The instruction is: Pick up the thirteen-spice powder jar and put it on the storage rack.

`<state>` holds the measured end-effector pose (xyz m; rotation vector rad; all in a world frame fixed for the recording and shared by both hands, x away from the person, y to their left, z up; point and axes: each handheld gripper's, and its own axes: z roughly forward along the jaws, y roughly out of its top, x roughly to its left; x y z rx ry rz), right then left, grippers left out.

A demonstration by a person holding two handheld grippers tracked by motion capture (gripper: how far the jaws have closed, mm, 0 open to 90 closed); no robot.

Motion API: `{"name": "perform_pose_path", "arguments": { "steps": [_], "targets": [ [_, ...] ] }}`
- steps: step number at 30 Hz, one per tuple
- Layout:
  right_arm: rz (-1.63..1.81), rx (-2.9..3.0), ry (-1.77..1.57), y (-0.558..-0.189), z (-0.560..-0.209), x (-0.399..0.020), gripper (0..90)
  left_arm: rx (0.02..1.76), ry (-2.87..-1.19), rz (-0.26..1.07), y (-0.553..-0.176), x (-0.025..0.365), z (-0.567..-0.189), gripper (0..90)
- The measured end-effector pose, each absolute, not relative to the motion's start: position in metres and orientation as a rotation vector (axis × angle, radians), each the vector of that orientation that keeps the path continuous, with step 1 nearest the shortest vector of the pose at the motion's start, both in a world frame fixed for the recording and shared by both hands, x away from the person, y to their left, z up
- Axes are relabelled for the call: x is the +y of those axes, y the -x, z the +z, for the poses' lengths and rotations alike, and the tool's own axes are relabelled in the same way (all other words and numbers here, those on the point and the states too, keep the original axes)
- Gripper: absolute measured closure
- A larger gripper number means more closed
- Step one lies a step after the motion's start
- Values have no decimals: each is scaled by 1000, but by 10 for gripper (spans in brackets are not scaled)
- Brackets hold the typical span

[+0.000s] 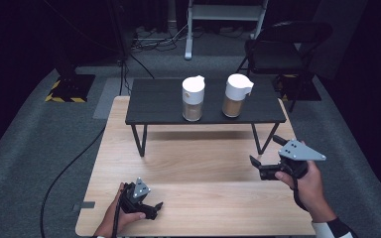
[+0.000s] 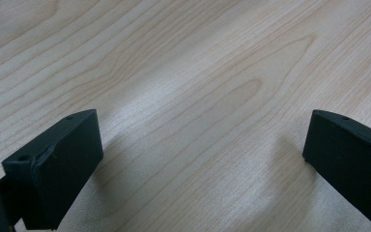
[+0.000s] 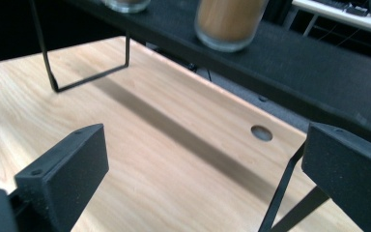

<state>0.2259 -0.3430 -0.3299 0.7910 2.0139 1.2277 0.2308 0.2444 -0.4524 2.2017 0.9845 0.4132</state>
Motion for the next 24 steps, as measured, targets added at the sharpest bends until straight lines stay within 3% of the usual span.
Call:
{"name": "perform_pose_path", "arguments": {
  "steps": [24],
  "targets": [
    [1147, 2121, -765, -214, -384, -341, 21, 985, -2201, 413, -231, 244, -452, 3]
  ]
}}
